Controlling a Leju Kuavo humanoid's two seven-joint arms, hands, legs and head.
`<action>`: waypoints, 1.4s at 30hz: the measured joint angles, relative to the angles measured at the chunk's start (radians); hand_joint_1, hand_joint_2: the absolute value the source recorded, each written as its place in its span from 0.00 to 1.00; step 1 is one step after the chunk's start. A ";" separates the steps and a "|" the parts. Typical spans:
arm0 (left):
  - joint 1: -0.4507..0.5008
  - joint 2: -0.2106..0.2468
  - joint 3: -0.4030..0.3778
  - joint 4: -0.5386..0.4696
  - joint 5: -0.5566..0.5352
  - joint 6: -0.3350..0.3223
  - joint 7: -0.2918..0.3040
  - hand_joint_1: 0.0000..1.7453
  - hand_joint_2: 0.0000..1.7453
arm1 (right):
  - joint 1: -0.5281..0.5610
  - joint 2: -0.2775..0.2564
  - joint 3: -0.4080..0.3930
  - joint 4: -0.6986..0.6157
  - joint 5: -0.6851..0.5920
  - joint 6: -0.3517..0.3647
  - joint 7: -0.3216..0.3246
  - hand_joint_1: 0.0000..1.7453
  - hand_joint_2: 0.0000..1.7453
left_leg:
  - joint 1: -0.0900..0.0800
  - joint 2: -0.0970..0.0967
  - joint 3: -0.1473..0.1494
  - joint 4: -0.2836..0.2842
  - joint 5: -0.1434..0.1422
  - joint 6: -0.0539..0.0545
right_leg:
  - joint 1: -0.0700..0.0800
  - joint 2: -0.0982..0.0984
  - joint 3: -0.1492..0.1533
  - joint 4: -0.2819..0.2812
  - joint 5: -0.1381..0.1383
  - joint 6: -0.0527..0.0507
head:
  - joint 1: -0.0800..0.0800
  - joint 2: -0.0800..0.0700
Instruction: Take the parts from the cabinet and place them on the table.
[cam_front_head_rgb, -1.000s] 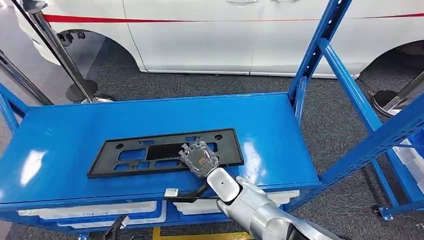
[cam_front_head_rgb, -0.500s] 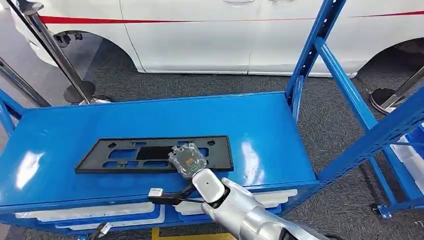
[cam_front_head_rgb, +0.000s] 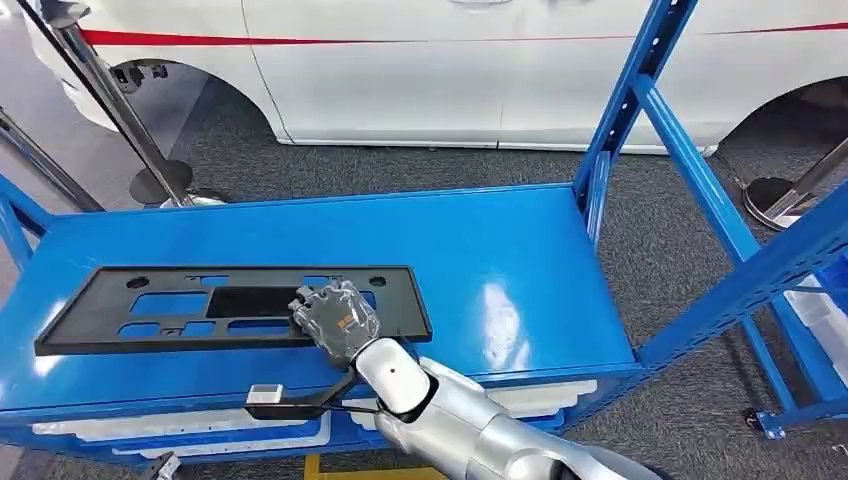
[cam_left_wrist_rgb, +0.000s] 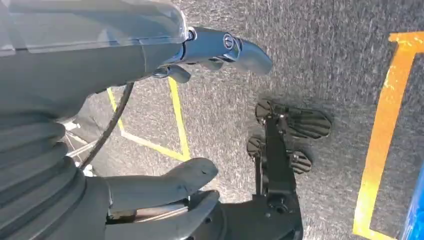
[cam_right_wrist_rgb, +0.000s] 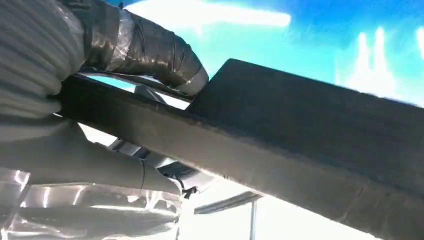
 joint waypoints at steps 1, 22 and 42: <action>0.001 0.002 0.000 0.000 0.000 0.000 0.000 0.00 1.00 | 0.000 0.000 0.000 0.000 -0.002 -0.002 -0.003 1.00 1.00 | 0.000 0.000 0.000 0.000 0.000 0.000 | 0.000 0.000 0.000 0.000 0.000 0.000 | 0.000 0.000; 0.004 0.022 -0.009 0.007 -0.008 -0.018 0.024 0.00 1.00 | 0.001 -0.010 -0.136 -0.183 0.104 -0.130 -0.163 1.00 1.00 | 0.010 0.011 -0.040 0.015 0.029 0.014 | -0.010 -0.009 0.035 0.018 -0.061 0.012 | 0.000 0.000; -0.018 -0.155 -0.075 -0.011 -0.044 0.101 0.002 0.00 1.00 | 0.076 -0.331 -0.235 -0.540 0.153 -0.113 -0.174 1.00 1.00 | 0.022 0.002 0.067 0.008 -0.068 0.000 | -0.012 -0.015 -0.112 0.028 0.094 0.034 | 0.001 0.000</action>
